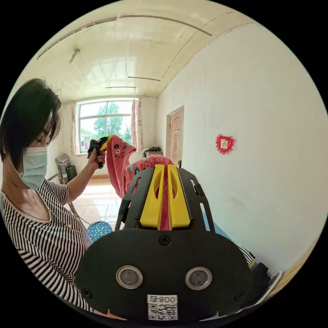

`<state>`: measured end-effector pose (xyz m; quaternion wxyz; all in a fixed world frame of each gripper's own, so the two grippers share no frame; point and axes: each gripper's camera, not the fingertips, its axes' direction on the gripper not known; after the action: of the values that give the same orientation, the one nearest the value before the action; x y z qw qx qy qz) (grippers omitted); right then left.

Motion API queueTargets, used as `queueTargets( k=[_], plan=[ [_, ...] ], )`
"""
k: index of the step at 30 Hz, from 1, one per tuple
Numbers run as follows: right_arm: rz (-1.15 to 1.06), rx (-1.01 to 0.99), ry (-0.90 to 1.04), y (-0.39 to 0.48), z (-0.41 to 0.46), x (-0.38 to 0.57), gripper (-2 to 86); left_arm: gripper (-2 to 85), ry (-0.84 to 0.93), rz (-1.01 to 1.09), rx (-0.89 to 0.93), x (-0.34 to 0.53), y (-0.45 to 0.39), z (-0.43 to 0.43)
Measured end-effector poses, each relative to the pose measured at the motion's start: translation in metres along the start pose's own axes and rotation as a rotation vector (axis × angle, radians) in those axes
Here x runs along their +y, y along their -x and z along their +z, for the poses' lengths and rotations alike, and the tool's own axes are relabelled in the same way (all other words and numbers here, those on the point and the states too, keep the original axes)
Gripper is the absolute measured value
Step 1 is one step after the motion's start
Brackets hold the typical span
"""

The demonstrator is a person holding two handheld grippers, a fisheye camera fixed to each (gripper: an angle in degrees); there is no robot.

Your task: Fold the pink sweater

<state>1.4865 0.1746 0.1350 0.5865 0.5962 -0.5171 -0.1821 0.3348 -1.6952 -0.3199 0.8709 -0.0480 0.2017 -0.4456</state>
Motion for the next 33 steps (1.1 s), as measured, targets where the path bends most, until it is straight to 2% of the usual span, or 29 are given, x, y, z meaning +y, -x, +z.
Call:
queueTargets(
  k=[6,13,17,26,33],
  plan=[
    [0.079,-0.209,0.168,0.044,0.129,0.049,1.0,2.6,0.038,-0.108,-0.202,-0.002,0.039,-0.136],
    [0.180,-0.384,0.279,0.072,0.244,0.095,1.1,2.6,0.058,-0.188,-0.334,-0.010,0.078,-0.246],
    [0.209,-0.396,0.323,0.077,0.297,0.109,1.1,2.7,0.113,-0.249,-0.367,-0.023,0.127,-0.290],
    [0.369,-0.378,0.419,0.057,0.459,0.139,1.0,2.7,0.117,-0.426,-0.291,-0.044,0.275,-0.355],
    [0.411,-0.276,0.438,0.049,0.534,0.131,1.1,2.7,0.169,-0.413,-0.247,-0.104,0.367,-0.369]
  ],
)
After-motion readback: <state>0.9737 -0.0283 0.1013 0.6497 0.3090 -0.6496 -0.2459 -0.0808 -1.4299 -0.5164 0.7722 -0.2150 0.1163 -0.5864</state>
